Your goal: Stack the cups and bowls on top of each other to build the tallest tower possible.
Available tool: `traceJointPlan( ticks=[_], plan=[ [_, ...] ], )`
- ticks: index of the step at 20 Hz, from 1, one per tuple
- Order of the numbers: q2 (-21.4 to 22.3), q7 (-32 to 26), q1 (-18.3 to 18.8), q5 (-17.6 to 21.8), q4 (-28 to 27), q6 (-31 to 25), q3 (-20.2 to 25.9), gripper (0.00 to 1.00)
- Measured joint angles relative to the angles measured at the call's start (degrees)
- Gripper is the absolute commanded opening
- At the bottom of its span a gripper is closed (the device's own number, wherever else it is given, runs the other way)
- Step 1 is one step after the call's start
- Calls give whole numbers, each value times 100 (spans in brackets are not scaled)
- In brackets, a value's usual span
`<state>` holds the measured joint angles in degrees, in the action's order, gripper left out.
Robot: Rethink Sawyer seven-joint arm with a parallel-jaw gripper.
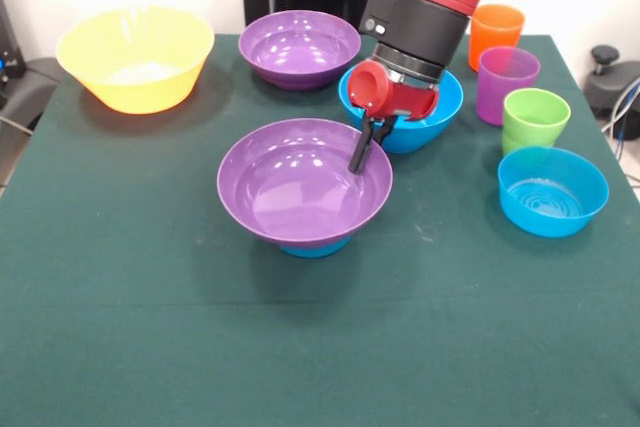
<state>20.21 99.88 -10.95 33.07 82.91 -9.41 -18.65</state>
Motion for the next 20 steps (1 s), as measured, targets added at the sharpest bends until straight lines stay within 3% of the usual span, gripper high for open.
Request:
traceJointPlan(
  ticks=[20],
  plan=[
    [47, 0, -62, 0, 0, -363, 1, 0]
  ],
)
